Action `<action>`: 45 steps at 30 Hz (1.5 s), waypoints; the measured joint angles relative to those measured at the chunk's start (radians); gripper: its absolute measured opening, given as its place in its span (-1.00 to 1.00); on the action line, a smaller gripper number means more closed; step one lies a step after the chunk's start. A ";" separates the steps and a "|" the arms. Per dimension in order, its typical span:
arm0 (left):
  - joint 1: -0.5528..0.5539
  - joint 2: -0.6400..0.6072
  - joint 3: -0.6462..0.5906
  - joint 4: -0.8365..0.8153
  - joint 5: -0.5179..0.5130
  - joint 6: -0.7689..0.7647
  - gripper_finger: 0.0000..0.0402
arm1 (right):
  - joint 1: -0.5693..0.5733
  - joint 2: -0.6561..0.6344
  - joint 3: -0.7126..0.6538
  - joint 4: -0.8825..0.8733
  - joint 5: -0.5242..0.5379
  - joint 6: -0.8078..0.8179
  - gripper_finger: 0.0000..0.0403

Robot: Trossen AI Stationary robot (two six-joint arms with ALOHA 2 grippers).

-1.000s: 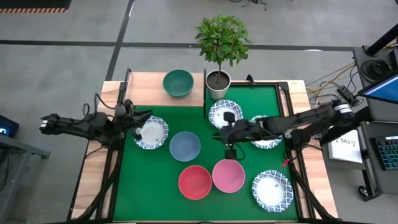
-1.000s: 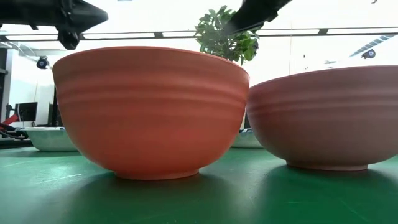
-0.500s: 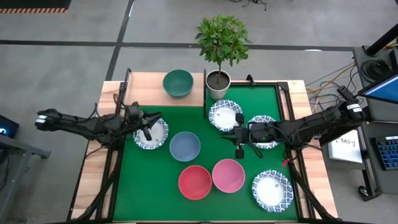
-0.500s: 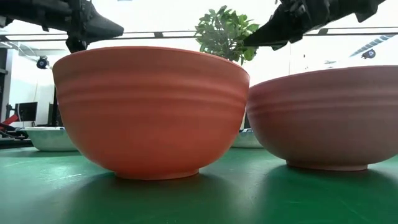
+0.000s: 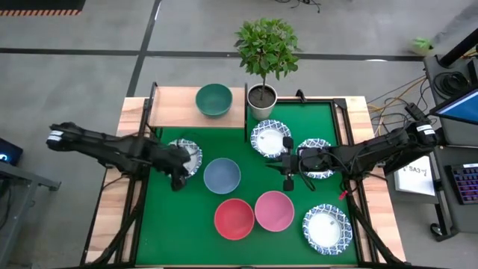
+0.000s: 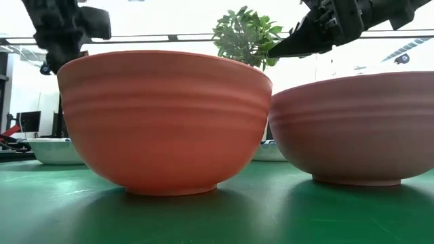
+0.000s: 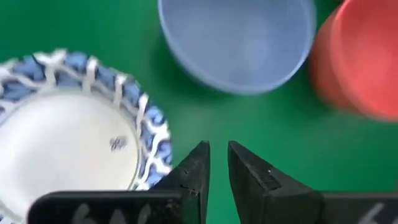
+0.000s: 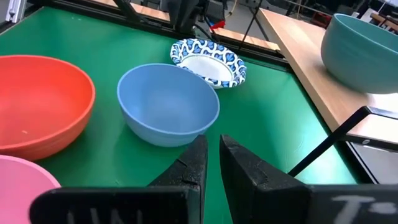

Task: Place and stack bowls onto a shelf
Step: Put the white patterned bowl on the shelf

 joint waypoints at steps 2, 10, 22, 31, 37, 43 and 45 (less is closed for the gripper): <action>0.000 0.057 0.009 -0.034 0.023 0.039 -0.75 | 0.000 0.000 0.000 -0.001 -0.003 0.000 -0.84; 0.000 0.187 -0.002 -0.112 -0.056 0.116 -0.31 | 0.000 0.000 -0.015 -0.008 -0.019 0.004 -0.84; -0.001 0.274 -0.036 -0.010 -0.072 0.166 -0.15 | 0.000 0.000 -0.035 -0.007 -0.019 0.020 -0.84; -0.001 0.331 -0.082 0.051 -0.077 0.128 -0.32 | 0.000 0.000 -0.036 -0.012 -0.019 0.020 -0.84; -0.001 0.364 -0.082 0.053 -0.073 0.112 -0.64 | 0.000 0.001 -0.036 -0.016 -0.019 0.021 -0.84; -0.001 0.359 -0.057 0.018 -0.052 0.089 -0.96 | 0.000 0.001 -0.036 -0.032 -0.019 0.017 -0.84; -0.003 0.349 -0.027 -0.019 -0.039 0.081 -0.96 | 0.001 0.001 -0.036 -0.032 -0.019 0.012 -0.84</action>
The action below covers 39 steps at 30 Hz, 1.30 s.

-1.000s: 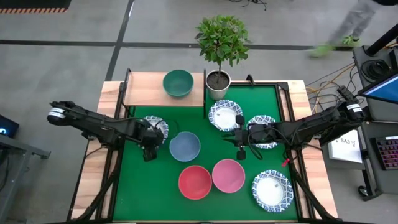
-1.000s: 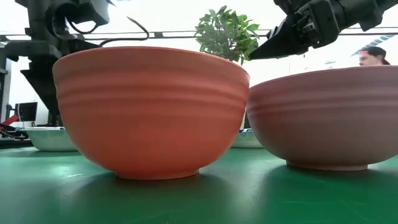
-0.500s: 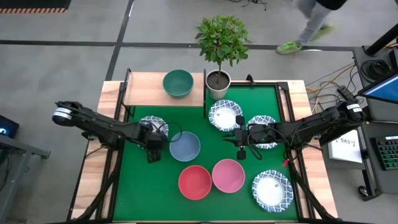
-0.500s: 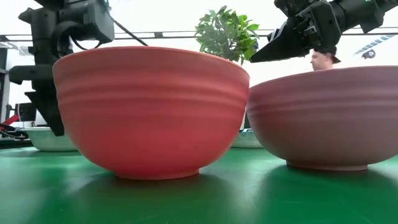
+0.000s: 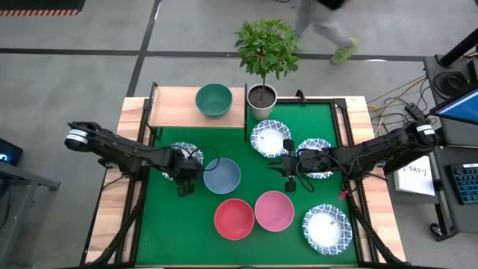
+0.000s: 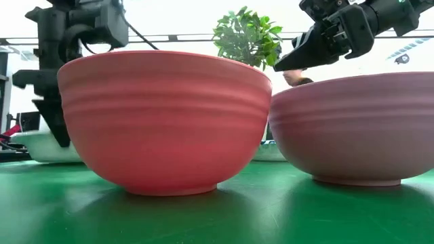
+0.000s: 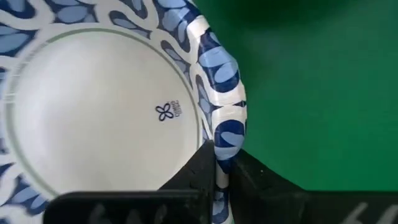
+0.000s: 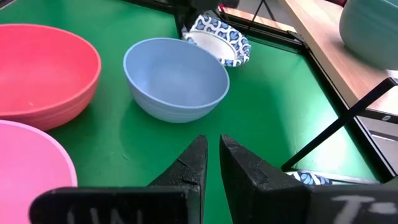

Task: Place and stack bowls onto a shelf
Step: Put the white patterned bowl on the shelf

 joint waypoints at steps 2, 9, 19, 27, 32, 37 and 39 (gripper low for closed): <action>-0.007 -0.011 0.042 -0.050 0.011 -0.003 -0.98 | 0.000 0.000 0.000 0.001 -0.002 -0.005 -0.84; -0.053 -0.049 0.296 -0.317 0.012 0.021 -1.00 | 0.001 0.000 0.000 -0.006 -0.064 -0.006 -0.84; -0.056 -0.049 0.717 -0.647 -0.152 0.076 -1.00 | 0.000 0.000 -0.001 -0.002 -0.079 -0.020 -0.84; 0.024 -0.055 0.777 -0.693 -0.449 0.237 -1.00 | 0.000 0.000 -0.001 -0.002 -0.079 -0.018 -0.84; 0.163 -0.054 0.712 -0.692 -0.469 0.314 -1.00 | 0.000 0.000 -0.001 -0.003 -0.079 -0.016 -0.84; 0.326 -0.058 0.615 -0.661 -0.469 0.369 -1.00 | 0.000 0.000 -0.001 -0.004 -0.079 -0.009 -0.84; 0.385 -0.058 0.580 -0.615 -0.469 0.421 -1.00 | 0.000 0.000 -0.001 -0.005 -0.079 -0.009 -0.84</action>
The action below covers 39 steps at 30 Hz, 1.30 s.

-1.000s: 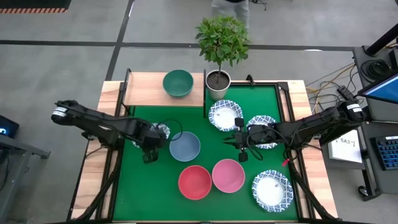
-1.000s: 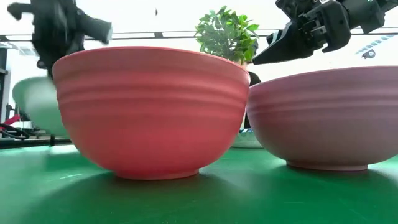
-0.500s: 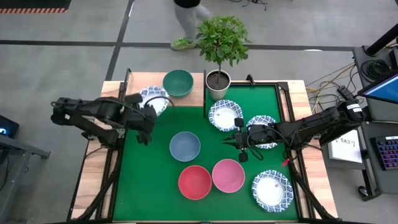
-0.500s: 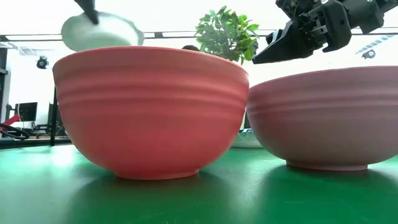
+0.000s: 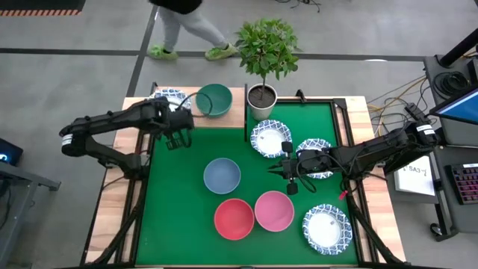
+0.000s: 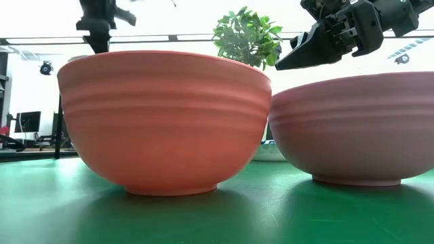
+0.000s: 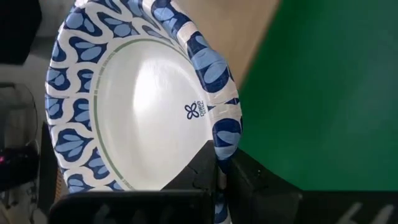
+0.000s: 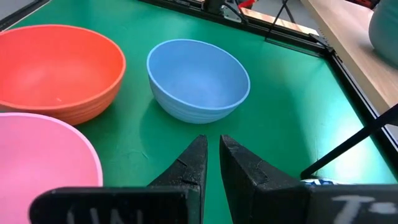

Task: Place and stack bowls onto a shelf
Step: Put the white patterned bowl on the shelf, then stack the blue bowl on top of the green bowl on the shelf

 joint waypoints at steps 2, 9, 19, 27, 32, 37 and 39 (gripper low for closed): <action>0.049 0.000 -0.032 0.073 0.000 0.063 -1.00 | 0.000 0.000 0.000 0.000 0.000 0.000 -0.84; 0.197 0.000 -0.081 0.202 0.001 0.132 -0.92 | 0.000 0.000 0.000 0.000 0.000 0.008 -0.84; 0.227 0.000 -0.094 0.254 0.048 0.180 -0.67 | 0.000 0.000 0.000 0.000 0.001 0.007 -0.84; 0.225 -0.005 -0.093 0.258 0.120 0.174 -0.30 | 0.000 0.000 0.000 0.000 0.001 0.008 -0.84; 0.224 -0.030 -0.061 0.256 0.230 0.146 -0.16 | 0.000 0.000 0.000 0.000 0.001 0.022 -0.84; 0.185 -0.097 -0.046 0.328 0.274 0.003 -0.16 | 0.000 0.000 0.000 0.014 0.017 0.084 -0.84; 0.137 -0.137 -0.068 0.415 0.274 -0.081 -0.17 | 0.000 0.000 0.000 0.016 0.064 0.134 -0.84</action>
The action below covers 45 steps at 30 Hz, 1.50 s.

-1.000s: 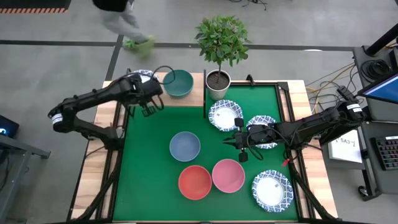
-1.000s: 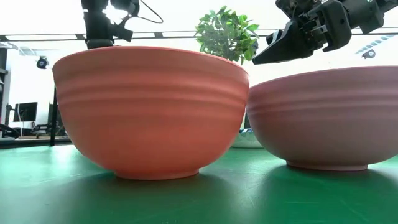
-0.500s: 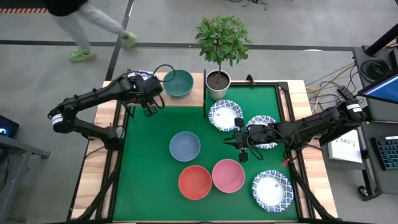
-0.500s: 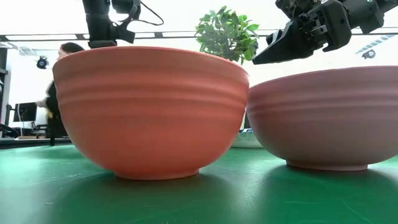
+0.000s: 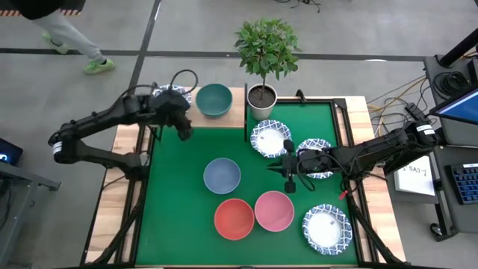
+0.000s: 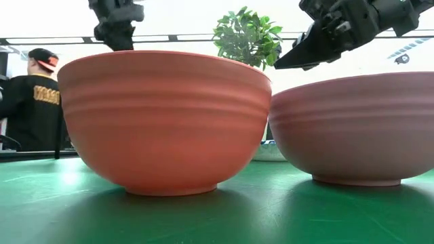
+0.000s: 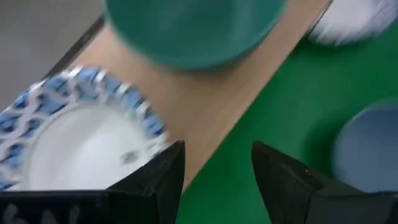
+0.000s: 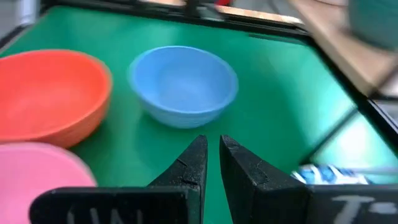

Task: Place and stack bowls onto a shelf
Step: Stack the blue bowl on top of the green bowl on the shelf

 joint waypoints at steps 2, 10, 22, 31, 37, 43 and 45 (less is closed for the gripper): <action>-0.072 -0.040 -0.037 0.092 0.000 -0.047 -0.18 | 0.000 0.000 0.000 -0.001 0.070 0.051 -0.84; -0.392 -0.158 -0.244 0.439 -0.007 -0.029 -0.18 | -0.018 0.000 0.039 -0.059 0.108 0.167 -0.84; -0.633 -0.122 -0.478 0.699 0.002 -0.037 -0.18 | -0.024 0.000 0.178 -0.307 0.093 0.123 -0.84; -0.643 0.051 -0.440 0.706 0.099 -0.082 -0.18 | -0.024 0.000 0.177 -0.316 0.093 0.092 -0.84; -0.645 0.167 -0.375 0.655 0.182 -0.077 -0.08 | -0.024 0.000 0.176 -0.333 0.066 0.091 -0.84; -0.664 0.287 -0.309 0.526 0.182 -0.048 0.08 | -0.024 0.000 0.176 -0.339 0.040 0.091 -0.84; -0.675 0.325 -0.301 0.527 0.184 -0.026 0.09 | -0.024 0.000 0.175 -0.351 0.040 0.093 -0.84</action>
